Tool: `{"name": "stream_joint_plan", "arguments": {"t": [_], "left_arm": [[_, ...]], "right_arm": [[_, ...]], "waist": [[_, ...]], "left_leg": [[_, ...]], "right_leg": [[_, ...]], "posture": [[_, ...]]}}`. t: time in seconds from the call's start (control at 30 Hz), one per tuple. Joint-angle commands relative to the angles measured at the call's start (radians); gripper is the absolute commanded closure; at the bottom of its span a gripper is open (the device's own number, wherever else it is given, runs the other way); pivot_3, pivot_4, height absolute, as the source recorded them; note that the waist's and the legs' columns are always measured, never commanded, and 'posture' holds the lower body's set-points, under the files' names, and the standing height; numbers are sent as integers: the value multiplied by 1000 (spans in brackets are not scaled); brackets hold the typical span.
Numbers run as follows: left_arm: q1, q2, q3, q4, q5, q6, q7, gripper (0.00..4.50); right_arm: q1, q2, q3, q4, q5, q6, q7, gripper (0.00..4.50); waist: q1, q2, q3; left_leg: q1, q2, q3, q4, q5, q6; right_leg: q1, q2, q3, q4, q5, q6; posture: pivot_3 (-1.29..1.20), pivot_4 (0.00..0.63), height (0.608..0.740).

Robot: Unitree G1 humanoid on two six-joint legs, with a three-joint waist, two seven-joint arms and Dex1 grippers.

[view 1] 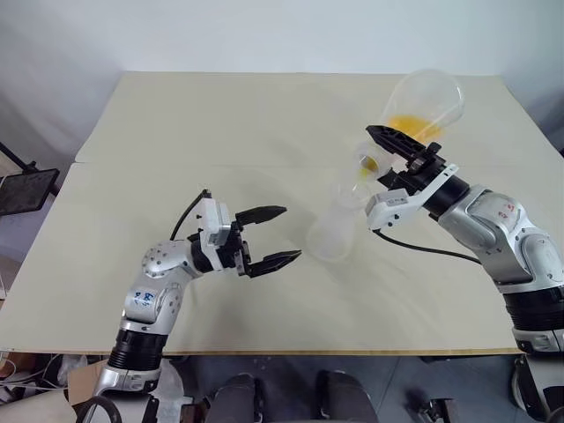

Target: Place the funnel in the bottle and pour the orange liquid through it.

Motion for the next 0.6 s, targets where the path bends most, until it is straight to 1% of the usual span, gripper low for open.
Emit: {"name": "stream_joint_plan", "arguments": {"t": [0.03, 0.6], "left_arm": [[9, -2, -8, -33, -4, -9, 0, 0], [9, -14, -8, -26, 0, -24, 12, 0]], "right_arm": [[-15, -13, -18, -44, 2, -5, -29, 2041], [-20, -15, -21, -41, -27, -9, -75, 2041]], "waist": [[0, 0, 0], [0, 0, 0]], "left_leg": [[0, 0, 0, 0, 0, 0], [0, 0, 0, 0, 0, 0]], "right_leg": [[0, 0, 0, 0, 0, 0], [0, 0, 0, 0, 0, 0]], "posture": [[0, 150, 740], [0, 150, 740]]}}
